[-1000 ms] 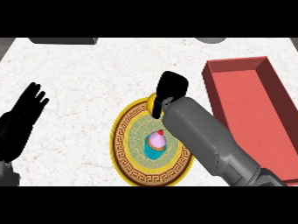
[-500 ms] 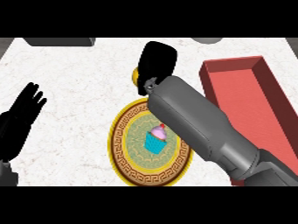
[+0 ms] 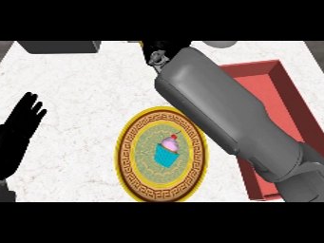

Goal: Pick the lemon from the plate and place it in the cardboard box

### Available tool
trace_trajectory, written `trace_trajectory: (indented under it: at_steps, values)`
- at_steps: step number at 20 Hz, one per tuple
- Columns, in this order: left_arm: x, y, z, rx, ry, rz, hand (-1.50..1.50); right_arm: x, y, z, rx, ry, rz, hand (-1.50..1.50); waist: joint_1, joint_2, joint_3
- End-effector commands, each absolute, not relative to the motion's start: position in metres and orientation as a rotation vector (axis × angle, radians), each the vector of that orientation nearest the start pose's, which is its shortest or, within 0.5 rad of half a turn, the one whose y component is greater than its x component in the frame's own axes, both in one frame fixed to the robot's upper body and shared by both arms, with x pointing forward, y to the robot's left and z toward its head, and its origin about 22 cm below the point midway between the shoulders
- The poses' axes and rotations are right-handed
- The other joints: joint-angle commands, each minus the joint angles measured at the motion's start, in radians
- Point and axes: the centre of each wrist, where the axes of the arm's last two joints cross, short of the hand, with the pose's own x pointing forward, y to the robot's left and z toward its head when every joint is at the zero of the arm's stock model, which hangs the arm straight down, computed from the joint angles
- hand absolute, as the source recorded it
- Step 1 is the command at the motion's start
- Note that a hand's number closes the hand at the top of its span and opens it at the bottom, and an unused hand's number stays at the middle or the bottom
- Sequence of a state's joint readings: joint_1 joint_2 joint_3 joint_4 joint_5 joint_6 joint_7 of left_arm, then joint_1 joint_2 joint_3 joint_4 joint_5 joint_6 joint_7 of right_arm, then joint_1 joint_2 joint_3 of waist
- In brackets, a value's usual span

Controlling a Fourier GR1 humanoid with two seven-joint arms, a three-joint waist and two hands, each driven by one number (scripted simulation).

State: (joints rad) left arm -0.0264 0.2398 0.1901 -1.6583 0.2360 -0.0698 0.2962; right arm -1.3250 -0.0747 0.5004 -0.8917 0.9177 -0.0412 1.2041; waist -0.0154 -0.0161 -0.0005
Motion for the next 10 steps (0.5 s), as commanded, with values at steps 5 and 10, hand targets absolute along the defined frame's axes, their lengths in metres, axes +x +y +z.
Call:
trace_trajectory:
  at_steps: [5, 10]
  values:
    - [0.24, 0.328, 0.059, 0.075, -1.449, 0.083, 0.0, 0.389, -0.016, 0.275, -1.576, -1.027, 0.386, 1.5, -0.014, -0.002, 0.001]
    - [0.243, 0.324, 0.066, 0.069, -1.427, 0.069, 0.0, 0.398, -0.055, 0.254, -1.6, -0.955, 0.449, 1.5, -0.014, 0.004, 0.001]
